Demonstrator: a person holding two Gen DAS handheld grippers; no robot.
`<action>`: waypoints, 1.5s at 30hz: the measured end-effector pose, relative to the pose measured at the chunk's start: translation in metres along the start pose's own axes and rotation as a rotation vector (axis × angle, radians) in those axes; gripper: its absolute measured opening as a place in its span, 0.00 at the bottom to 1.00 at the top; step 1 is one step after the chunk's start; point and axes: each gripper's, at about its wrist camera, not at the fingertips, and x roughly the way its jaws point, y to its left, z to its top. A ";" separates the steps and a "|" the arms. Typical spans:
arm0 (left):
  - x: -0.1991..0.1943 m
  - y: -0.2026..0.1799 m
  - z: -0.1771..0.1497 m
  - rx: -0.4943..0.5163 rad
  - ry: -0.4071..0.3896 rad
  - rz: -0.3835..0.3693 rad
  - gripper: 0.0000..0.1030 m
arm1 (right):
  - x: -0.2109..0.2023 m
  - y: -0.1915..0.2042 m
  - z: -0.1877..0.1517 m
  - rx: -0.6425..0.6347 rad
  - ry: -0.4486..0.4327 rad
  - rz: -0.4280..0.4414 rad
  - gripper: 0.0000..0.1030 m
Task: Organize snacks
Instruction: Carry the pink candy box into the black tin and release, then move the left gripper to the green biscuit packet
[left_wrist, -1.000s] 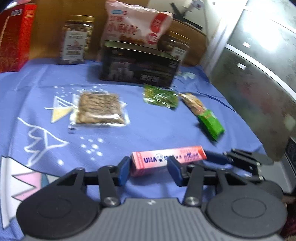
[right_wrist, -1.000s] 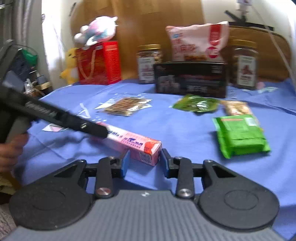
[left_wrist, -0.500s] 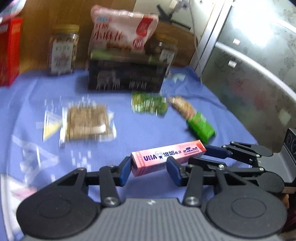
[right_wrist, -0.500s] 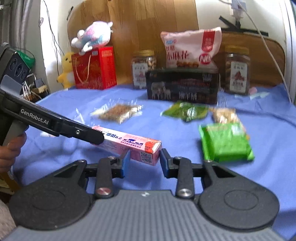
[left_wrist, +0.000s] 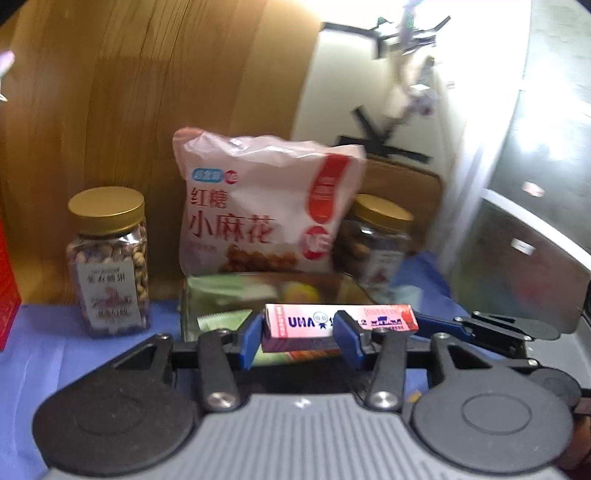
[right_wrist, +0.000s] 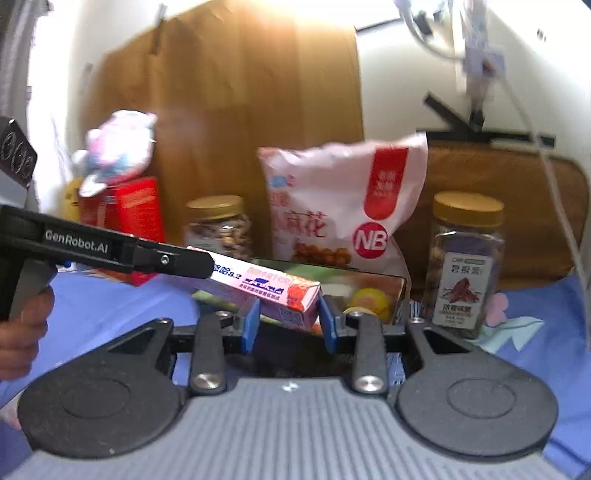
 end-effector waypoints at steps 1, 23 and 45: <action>0.014 0.006 0.004 -0.016 0.015 0.006 0.42 | 0.014 -0.007 0.004 0.006 0.022 -0.006 0.37; 0.029 0.010 -0.001 -0.084 0.029 0.057 0.43 | 0.038 -0.046 0.014 0.051 0.060 -0.068 0.39; -0.006 -0.074 -0.149 -0.143 0.312 -0.246 0.39 | -0.116 -0.043 -0.146 0.524 0.102 0.044 0.31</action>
